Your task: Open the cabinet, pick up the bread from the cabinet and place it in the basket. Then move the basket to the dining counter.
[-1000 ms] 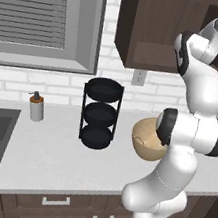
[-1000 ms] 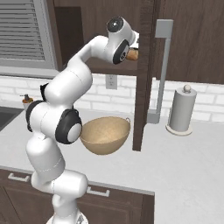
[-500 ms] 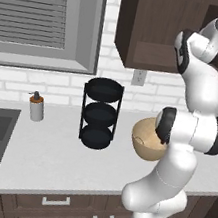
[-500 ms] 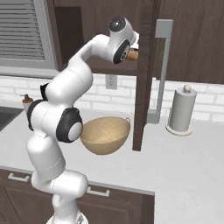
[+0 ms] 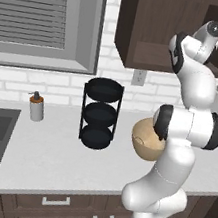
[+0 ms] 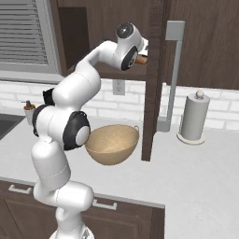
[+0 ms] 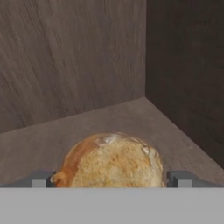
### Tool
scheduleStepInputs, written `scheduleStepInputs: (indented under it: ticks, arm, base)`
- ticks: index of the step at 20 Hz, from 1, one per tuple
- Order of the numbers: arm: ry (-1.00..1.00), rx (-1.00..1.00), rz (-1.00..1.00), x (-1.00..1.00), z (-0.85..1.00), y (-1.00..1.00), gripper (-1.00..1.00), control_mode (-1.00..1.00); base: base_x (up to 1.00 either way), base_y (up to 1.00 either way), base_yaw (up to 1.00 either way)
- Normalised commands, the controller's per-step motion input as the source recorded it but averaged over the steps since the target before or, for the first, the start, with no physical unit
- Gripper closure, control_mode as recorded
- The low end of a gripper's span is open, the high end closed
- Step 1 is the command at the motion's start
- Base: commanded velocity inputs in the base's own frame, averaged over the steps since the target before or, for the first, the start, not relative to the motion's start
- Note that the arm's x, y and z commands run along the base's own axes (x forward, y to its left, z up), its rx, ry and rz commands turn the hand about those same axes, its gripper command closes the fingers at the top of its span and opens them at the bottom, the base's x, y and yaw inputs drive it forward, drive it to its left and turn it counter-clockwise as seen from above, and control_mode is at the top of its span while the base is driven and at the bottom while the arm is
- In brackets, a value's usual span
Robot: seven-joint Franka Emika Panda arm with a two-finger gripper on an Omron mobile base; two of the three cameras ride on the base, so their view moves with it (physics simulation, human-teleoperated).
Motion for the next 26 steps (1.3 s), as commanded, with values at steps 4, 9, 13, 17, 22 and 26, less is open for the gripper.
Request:
scheduleStepInputs:
  ticks: [4, 9, 13, 17, 22, 26]
  arm:
    - [0.0, 0.0, 0.0, 0.0, -0.36, 0.0, 1.0, -1.0]
    - [0.0, 0.0, 0.0, -0.29, -0.06, -0.04, 1.0, -1.0]
    - [-0.06, 0.0, 0.0, -0.97, -0.03, 0.0, 1.0, -1.0]
    - [-0.07, 0.03, 0.0, -1.0, 0.0, 0.0, 1.0, -1.0]
    - [-0.01, 0.06, 0.0, -1.0, 0.01, 0.28, 1.0, -1.0]
    - [0.0, 0.05, 0.0, -1.0, 0.34, 0.37, 1.0, -1.0]
  base:
    - [0.0, 0.0, 0.0]
    - [0.0, 0.0, 0.0]
    - [0.0, 0.0, 0.0]
    - [0.0, 0.0, 0.0]
    - [0.0, 0.0, 0.0]
    - [0.0, 0.0, 0.0]
